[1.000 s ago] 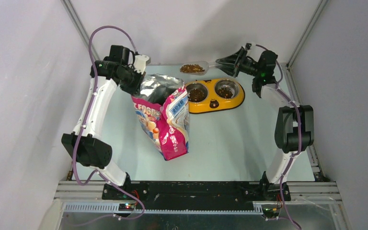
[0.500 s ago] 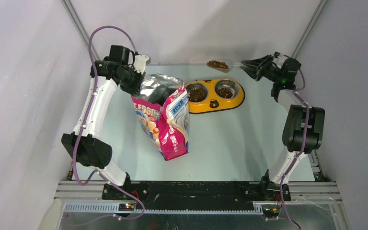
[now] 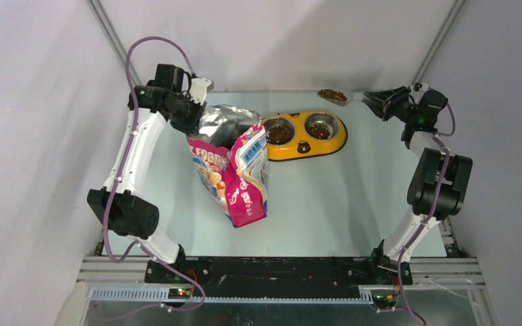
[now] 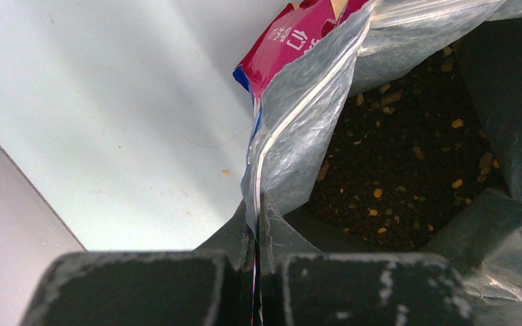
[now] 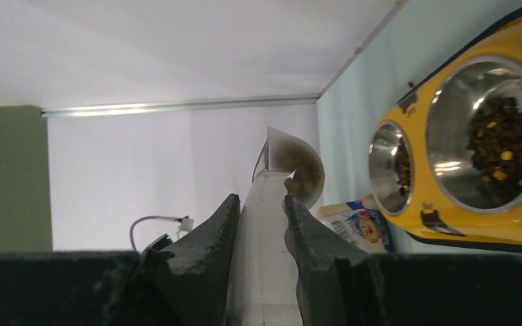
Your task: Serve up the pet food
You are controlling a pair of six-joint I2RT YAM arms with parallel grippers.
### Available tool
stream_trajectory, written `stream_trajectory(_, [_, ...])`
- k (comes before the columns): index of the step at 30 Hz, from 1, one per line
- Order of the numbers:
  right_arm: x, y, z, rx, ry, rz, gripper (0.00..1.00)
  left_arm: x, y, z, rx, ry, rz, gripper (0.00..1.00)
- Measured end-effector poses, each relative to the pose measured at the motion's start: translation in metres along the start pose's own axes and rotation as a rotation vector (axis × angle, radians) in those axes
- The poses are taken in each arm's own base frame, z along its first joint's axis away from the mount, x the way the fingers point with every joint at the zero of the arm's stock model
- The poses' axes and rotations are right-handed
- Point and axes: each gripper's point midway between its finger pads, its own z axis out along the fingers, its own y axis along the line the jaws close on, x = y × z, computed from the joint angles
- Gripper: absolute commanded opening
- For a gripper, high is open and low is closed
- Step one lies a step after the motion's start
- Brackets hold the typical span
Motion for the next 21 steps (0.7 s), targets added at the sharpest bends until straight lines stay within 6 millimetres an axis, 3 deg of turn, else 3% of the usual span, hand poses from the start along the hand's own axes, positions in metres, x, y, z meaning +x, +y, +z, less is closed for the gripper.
stream_trajectory(11, [-0.024, -0.054, -0.011, 0.15, -0.084, -0.014, 0.0, 0.0, 0.0, 0.0, 0.0, -0.001, 0.0, 0.0])
stream_trajectory(21, [-0.027, -0.105, -0.017, 0.311, -0.113, -0.031, 0.0, 0.001, 0.0, 0.0, 0.0, 0.0, 0.0, 0.0])
